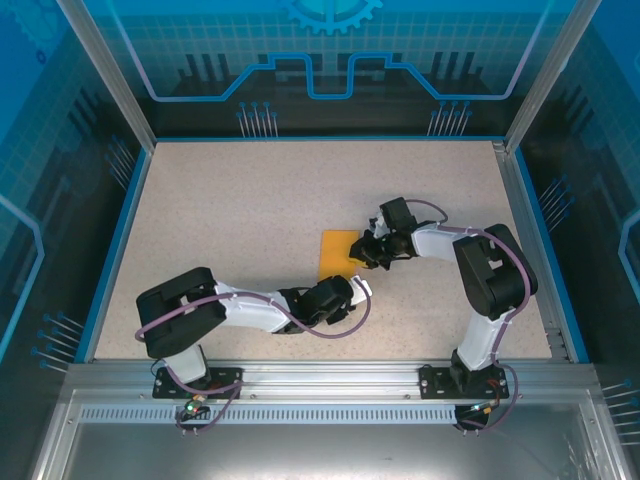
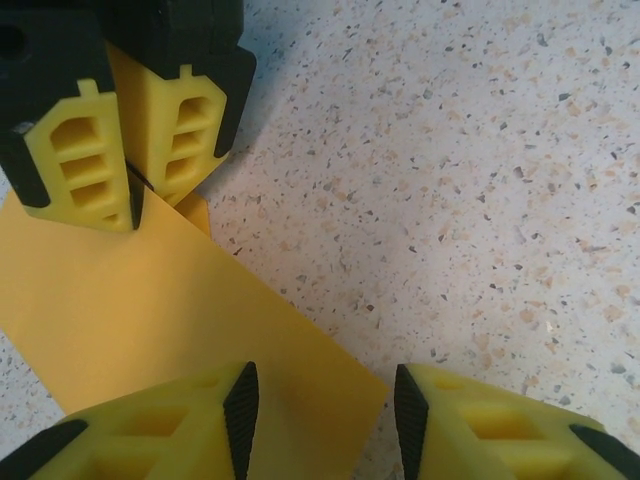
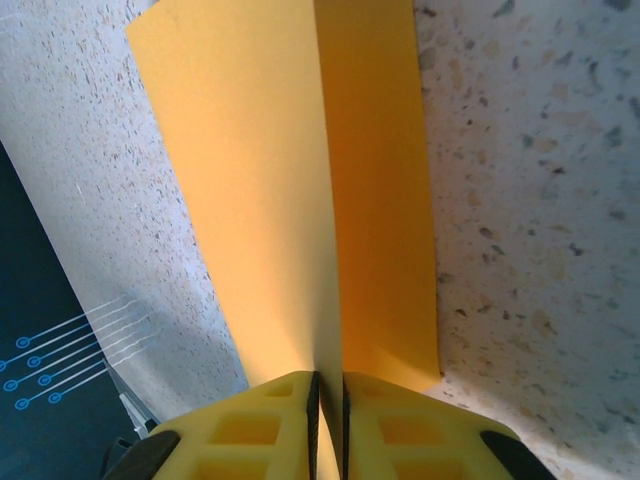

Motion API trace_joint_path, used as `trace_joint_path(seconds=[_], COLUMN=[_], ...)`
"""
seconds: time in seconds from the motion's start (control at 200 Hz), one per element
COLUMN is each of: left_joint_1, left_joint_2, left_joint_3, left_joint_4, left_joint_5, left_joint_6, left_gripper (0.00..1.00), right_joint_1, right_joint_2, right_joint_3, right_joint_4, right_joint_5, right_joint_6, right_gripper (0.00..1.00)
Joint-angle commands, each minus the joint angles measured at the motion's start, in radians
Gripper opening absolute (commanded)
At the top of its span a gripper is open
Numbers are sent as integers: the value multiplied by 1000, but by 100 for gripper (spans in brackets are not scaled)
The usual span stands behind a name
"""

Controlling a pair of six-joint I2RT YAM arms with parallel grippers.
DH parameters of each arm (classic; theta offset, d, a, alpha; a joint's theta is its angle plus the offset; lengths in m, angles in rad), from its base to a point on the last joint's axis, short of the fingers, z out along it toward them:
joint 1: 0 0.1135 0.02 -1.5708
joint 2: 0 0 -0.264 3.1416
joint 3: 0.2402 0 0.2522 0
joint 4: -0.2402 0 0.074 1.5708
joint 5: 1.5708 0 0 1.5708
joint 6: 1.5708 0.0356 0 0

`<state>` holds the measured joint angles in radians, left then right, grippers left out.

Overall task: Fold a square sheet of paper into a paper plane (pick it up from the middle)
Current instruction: Third fold the triangle at the center of the table.

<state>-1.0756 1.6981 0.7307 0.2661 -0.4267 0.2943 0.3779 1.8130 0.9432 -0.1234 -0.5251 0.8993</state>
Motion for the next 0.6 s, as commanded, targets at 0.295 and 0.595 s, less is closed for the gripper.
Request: trace_joint_path(seconds=[0.295,0.595], left_joint_1=[-4,-4], left_joint_2=[-36,-44], left_joint_3=[-18,-7], left_joint_4=[-13,-27], left_joint_5=[-38,-44], left_joint_6=[6,13], left_gripper=[43,18], right_joint_1=[-17,-17], right_joint_2=[5,1], right_joint_3=[8,1], right_joint_4=[-19,-15], right_joint_5=[-22,-21], right_joint_6=[-8,-7], right_gripper=[16,16])
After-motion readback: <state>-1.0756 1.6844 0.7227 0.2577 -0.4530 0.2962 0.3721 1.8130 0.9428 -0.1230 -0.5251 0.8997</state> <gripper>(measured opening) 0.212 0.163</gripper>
